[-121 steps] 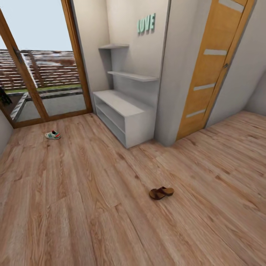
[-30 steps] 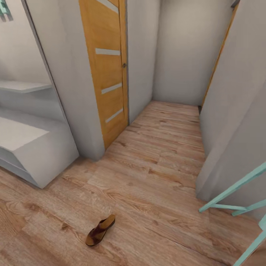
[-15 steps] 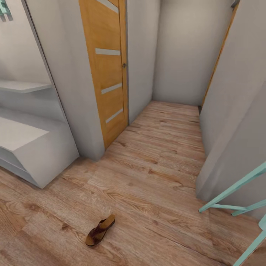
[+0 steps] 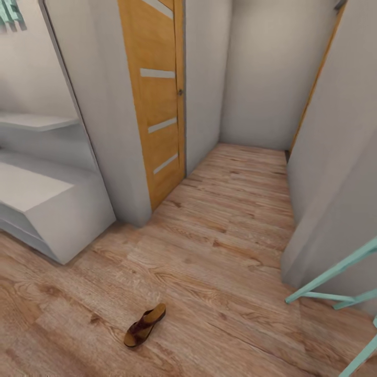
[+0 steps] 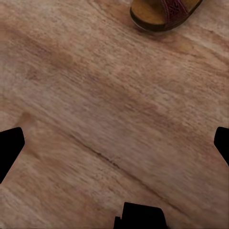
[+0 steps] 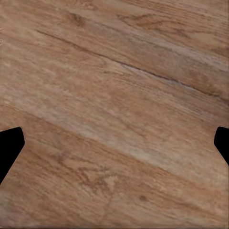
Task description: Pick up the two gym shoes and the two sandals from the corridor floor and place them onto the hallstand (shoe rack) in the corridor, making sure they are on the rack and not on the floor. Arrange them so the two gym shoes are next to each other and the two sandals are next to each other.
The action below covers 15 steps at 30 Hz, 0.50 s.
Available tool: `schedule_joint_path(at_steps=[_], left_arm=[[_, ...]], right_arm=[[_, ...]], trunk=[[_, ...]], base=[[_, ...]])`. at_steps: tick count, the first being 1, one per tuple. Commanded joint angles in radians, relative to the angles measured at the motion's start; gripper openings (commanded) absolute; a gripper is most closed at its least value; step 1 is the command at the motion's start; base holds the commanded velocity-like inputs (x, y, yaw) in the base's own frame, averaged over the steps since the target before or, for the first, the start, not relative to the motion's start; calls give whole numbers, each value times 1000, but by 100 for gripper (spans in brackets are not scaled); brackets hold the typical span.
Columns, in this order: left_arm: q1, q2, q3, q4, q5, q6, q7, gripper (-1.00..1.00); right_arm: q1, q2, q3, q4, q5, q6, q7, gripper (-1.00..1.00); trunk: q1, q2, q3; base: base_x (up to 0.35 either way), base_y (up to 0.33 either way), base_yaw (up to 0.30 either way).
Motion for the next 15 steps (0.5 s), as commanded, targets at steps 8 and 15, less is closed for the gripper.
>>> schedule_joint_path(at_steps=[8,15], left_arm=[[-1,0,-3,2,8,-3,-1,100],[-1,0,-3,3,8,-3,-1,100]], right_arm=[[0,0,0,38,-1,-3,-2,100],[0,0,2,37,0,-4,1,100]], trunk=[[0,0,-1],[0,0,-2]], base=[[0,0,241],[0,0,55]])
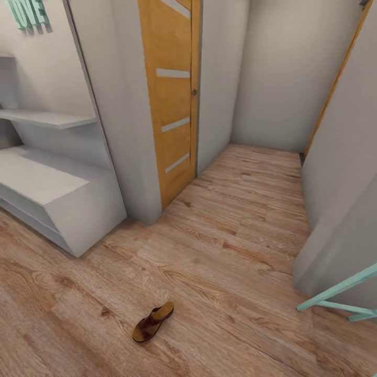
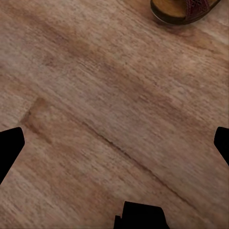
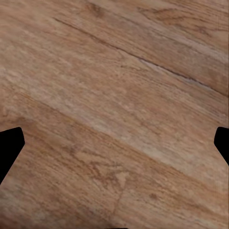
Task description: Pick up the two gym shoes and the two sandals from the corridor floor and place them onto the hallstand (shoe rack) in the corridor, making sure they are on the rack and not on the floor. Arrange them so the two gym shoes are next to each other and the two sandals are next to each other.
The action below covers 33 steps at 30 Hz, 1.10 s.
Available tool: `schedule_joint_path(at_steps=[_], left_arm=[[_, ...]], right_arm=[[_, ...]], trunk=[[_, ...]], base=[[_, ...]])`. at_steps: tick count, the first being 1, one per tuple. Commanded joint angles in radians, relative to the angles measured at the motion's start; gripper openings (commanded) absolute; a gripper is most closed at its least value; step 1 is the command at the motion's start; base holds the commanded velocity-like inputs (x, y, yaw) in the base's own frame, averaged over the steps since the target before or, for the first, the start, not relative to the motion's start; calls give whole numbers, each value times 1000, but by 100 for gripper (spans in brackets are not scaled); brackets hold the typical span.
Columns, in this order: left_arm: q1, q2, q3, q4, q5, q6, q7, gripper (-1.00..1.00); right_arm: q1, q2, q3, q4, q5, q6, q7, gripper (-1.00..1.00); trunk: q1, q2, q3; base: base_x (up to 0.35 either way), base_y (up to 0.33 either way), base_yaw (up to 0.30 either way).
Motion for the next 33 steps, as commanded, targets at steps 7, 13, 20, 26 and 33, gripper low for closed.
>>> schedule_joint_path(at_steps=[7,13,20,26,33], left_arm=[[0,1,-3,1,9,-3,-1,100],[0,1,-3,1,9,-3,-1,100],[0,0,-3,2,9,-4,-1,100],[0,0,-3,2,9,-4,-1,100],[0,0,-3,1,9,-4,-1,100]], right_arm=[[0,0,2,-2,-1,-5,0,100],[0,0,2,-2,-1,-5,-1,100],[0,0,3,-2,0,-5,-2,100],[0,0,4,-2,1,-5,-2,100],[0,0,4,-1,1,-5,-2,100]], trunk=[[0,0,-1],[0,0,-1],[0,0,-1],[0,0,-1],[0,0,-1]], base=[[0,0,2],[4,0,30],[68,0,194],[119,0,255],[132,0,270]])
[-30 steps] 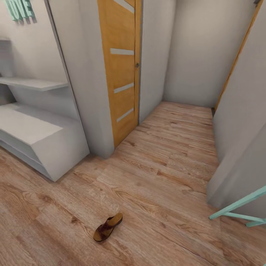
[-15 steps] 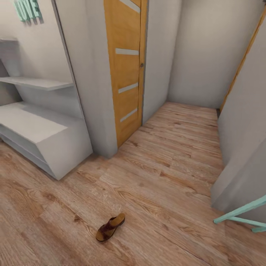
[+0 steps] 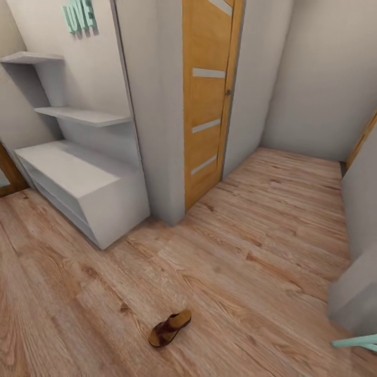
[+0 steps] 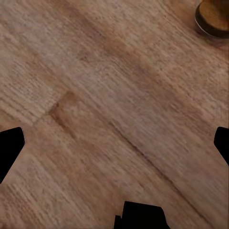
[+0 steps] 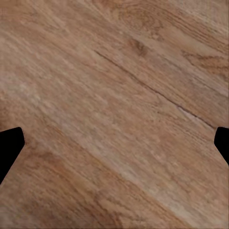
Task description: Pick up the two gym shoes and the two sandals from the corridor floor and place them onto the hallstand (shoe rack) in the corridor, making sure they are on the rack and not on the floor. Arrange them so the two gym shoes are next to each other and the two sandals are next to each other.
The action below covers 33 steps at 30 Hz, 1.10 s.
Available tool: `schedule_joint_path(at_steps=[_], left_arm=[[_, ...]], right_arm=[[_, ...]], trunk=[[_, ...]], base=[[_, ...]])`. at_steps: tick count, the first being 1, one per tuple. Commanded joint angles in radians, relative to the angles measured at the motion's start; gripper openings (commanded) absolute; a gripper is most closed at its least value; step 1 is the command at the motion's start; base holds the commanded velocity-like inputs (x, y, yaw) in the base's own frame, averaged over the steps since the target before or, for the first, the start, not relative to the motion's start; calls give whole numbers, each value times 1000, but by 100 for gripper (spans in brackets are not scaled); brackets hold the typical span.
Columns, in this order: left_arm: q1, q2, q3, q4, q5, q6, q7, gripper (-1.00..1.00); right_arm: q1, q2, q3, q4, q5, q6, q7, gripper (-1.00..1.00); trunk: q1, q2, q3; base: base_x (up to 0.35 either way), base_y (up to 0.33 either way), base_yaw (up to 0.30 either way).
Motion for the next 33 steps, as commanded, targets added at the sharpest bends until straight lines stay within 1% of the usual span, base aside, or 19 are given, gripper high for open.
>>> schedule_joint_path(at_steps=[1,11,33], left_arm=[[-1,0,-3,1,9,-3,-1,100],[-1,0,-3,0,9,-3,-1,100],[-1,0,-3,2,9,-3,-1,100]], right_arm=[[0,0,0,0,-1,-3,-2,100],[0,0,1,1,-1,-3,-2,100],[0,0,0,-2,-1,-3,-3,100]], trunk=[[0,0,-1],[0,0,-1],[0,0,-1]], base=[[132,0,274],[59,0,275],[4,0,276]])
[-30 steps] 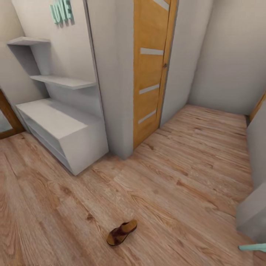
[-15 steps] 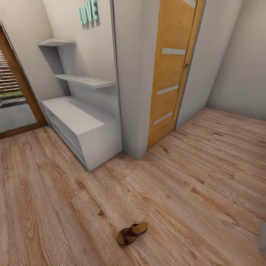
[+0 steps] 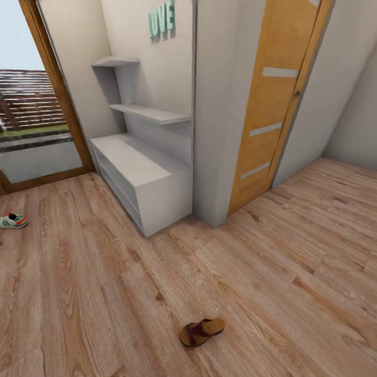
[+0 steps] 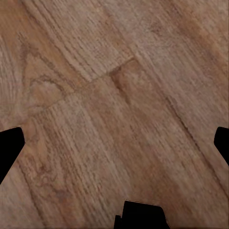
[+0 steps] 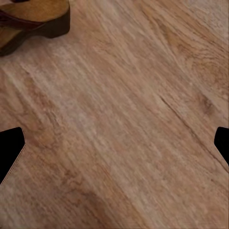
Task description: Pick up the two gym shoes and the two sandals from the corridor floor and place them onto the hallstand (shoe rack) in the corridor, making sure they are on the rack and not on the floor. Arrange them so the two gym shoes are next to each other and the two sandals are next to each other.
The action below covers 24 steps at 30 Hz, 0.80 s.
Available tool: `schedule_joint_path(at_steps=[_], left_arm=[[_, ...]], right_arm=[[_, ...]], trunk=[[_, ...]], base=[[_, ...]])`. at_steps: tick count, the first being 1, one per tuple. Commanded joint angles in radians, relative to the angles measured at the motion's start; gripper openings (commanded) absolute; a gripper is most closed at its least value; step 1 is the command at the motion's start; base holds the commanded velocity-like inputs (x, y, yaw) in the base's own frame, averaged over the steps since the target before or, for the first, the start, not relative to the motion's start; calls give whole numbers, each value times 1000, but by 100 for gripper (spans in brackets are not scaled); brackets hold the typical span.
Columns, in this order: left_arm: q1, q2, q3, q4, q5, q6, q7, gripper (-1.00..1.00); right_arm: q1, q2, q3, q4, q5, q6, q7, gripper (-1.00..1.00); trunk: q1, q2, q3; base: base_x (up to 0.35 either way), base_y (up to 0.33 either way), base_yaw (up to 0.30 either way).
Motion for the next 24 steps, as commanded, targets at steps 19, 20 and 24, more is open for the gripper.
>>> schedule_joint_path(at_steps=[19,20,24], left_arm=[[-1,0,-3,1,9,-3,-1,100],[-1,0,-3,1,9,-3,-1,100],[-1,0,-3,2,9,-3,-1,100]], right_arm=[[0,-3,2,0,1,-3,3,100],[0,-3,2,0,1,-3,3,100],[0,-3,2,0,1,-3,4,100]], trunk=[[0,0,-2],[0,0,-2],[0,0,-2]], base=[[0,0,97],[0,0,1],[0,0,0]])
